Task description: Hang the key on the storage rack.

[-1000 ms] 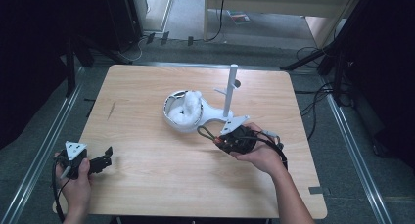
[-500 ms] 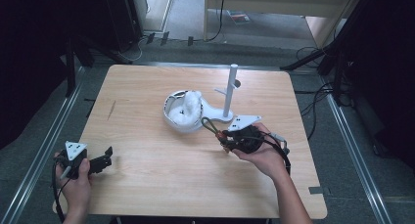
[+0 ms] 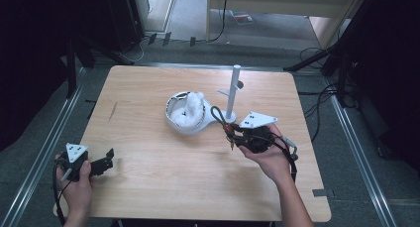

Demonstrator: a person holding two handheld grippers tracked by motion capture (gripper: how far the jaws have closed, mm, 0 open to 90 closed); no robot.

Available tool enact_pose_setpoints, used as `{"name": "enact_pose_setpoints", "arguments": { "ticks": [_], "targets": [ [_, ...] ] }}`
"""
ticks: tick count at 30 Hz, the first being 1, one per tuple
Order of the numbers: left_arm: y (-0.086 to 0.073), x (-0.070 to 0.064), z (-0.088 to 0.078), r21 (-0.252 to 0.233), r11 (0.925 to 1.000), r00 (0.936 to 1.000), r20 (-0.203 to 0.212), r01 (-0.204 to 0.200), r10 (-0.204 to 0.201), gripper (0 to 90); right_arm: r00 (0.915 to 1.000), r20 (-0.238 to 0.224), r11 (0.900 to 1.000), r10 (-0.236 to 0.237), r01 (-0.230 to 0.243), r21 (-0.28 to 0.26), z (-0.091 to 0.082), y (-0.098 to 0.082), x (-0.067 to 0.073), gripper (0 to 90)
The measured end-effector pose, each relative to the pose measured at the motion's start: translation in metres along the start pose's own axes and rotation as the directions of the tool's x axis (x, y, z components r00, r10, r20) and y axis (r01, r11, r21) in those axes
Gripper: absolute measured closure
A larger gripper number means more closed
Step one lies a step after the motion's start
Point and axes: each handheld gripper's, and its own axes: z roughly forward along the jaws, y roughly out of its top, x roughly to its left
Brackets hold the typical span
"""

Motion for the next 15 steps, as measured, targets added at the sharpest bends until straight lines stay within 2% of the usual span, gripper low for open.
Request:
{"name": "enact_pose_setpoints", "arguments": {
  "ticks": [3, 8, 15],
  "targets": [
    [0.000, 0.000, 0.000, 0.000, 1.0000, 1.0000, -0.001, 0.000, 0.000, 0.8, 0.9998, 0.008, 1.000, 0.016, -0.016, -0.026, -0.003, 0.001, 0.001, 70.2],
    [0.000, 0.000, 0.000, 0.000, 1.0000, 1.0000, -0.001, -0.001, 0.001, 0.8, 0.9979, 0.051, 0.998, 0.040, -0.037, -0.060, -0.009, 0.003, 0.002, 70.3],
    [0.000, 0.000, 0.000, 0.001, 1.0000, 1.0000, -0.001, -0.002, 0.002, 0.8, 0.9921, 0.101, 0.989, 0.075, -0.061, -0.136, -0.017, 0.005, 0.005, 70.2]
  ]
}}
